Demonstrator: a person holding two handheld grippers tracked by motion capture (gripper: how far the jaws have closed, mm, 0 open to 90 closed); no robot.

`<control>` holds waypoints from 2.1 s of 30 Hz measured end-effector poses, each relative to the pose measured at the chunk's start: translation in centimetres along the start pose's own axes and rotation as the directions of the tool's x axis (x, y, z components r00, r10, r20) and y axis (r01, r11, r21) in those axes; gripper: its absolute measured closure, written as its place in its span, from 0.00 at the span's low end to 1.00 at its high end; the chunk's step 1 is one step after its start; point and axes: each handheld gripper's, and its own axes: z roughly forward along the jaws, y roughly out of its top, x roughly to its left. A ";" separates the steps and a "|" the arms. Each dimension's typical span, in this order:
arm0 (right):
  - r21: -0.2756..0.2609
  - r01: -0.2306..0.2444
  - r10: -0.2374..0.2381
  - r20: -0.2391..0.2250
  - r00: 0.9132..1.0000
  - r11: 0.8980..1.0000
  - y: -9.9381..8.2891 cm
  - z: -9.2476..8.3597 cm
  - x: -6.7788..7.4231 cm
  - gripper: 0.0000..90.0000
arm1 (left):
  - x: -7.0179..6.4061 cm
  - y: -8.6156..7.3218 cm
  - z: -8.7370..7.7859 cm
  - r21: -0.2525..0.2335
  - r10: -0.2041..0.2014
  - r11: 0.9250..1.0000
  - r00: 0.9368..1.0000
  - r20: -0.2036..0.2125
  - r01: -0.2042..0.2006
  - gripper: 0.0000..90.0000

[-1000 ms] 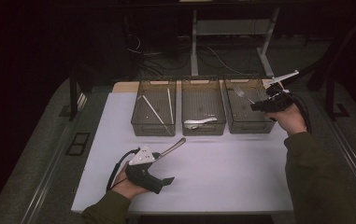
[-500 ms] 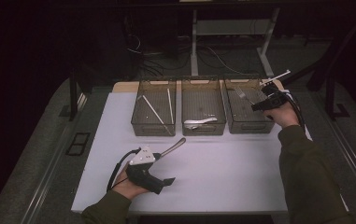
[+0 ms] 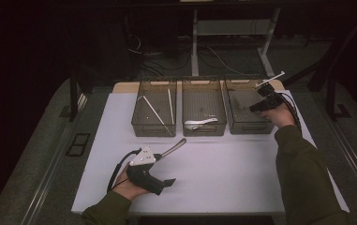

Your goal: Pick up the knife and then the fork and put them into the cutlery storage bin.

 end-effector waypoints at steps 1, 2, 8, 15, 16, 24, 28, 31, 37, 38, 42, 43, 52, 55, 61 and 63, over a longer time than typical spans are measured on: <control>-0.009 -0.004 0.004 0.002 1.000 1.000 0.0 -0.1 0.0 0.79 | 0.0 0.0 0.0 0.000 0.000 1.000 1.000 -0.001 0.000 0.00; -0.017 -0.007 0.007 0.004 1.000 1.000 0.1 -0.3 0.0 0.78 | 0.0 0.0 0.0 -0.001 -0.001 1.000 1.000 -0.001 0.001 0.00; -0.084 -0.030 0.028 -0.032 0.999 0.996 -0.3 -1.6 -0.1 0.64 | 0.1 0.1 -0.1 -0.004 0.003 1.000 1.000 -0.009 -0.003 0.00; -0.180 -0.007 -0.012 -0.104 0.994 0.984 -2.1 -4.6 1.2 0.50 | 1.1 0.5 -0.5 0.007 0.004 1.000 0.998 -0.056 -0.004 0.05; -0.195 0.001 -0.025 -0.119 0.993 0.981 -2.4 -5.0 1.5 0.49 | 1.3 0.6 -0.6 0.014 0.005 1.000 0.998 -0.067 -0.004 0.06; -0.281 0.084 -0.138 -0.180 0.974 0.956 -5.8 -7.1 4.8 0.42 | 3.3 1.2 -0.2 0.053 -0.008 0.999 0.992 -0.125 0.015 0.31; -0.295 0.116 -0.187 -0.225 0.956 0.948 -7.7 -7.1 6.6 0.40 | 4.3 1.2 0.4 0.097 0.007 0.995 0.991 -0.137 0.006 0.46; -0.299 0.140 -0.221 -0.257 0.941 0.944 -9.0 -6.8 8.0 0.39 | 5.0 1.2 0.7 0.105 -0.004 0.994 0.990 -0.143 0.019 0.55; -0.286 0.183 -0.269 -0.301 0.915 0.941 -12.0 -6.3 10.2 0.37 | 6.1 1.2 1.5 0.116 -0.022 0.993 0.990 -0.141 0.039 0.67; -0.286 0.190 -0.277 -0.307 0.910 0.939 -12.5 -6.3 10.5 0.37 | 6.2 1.1 1.8 0.112 -0.030 0.993 0.991 -0.133 0.045 0.68; -0.274 0.200 -0.287 -0.326 0.901 0.941 -14.6 -6.0 11.3 0.36 | 6.4 0.8 2.6 0.157 -0.029 0.986 0.993 -0.114 0.047 0.72; -0.272 0.203 -0.289 -0.327 0.900 0.941 -15.0 -5.9 11.5 0.35 | 6.4 0.8 2.8 0.173 -0.023 0.984 0.993 -0.116 0.043 0.73; -0.259 0.206 -0.290 -0.347 0.892 0.944 -16.9 -5.8 12.1 0.34 | 6.7 0.5 3.0 0.188 -0.012 0.982 0.993 -0.115 0.034 0.86; -0.260 0.203 -0.287 -0.346 0.893 0.944 -16.9 -5.8 12.1 0.34 | 6.9 0.6 3.0 0.193 -0.007 0.981 0.995 -0.100 0.026 0.87; -0.263 0.205 -0.289 -0.341 0.894 0.943 -16.9 -5.8 12.0 0.33 | 6.8 0.8 3.1 0.206 0.003 0.978 0.995 -0.103 0.018 0.88; -0.267 0.205 -0.292 -0.346 0.892 0.942 -16.8 -5.9 12.0 0.33 | 6.7 0.8 3.0 0.211 0.005 0.977 0.995 -0.100 0.016 0.88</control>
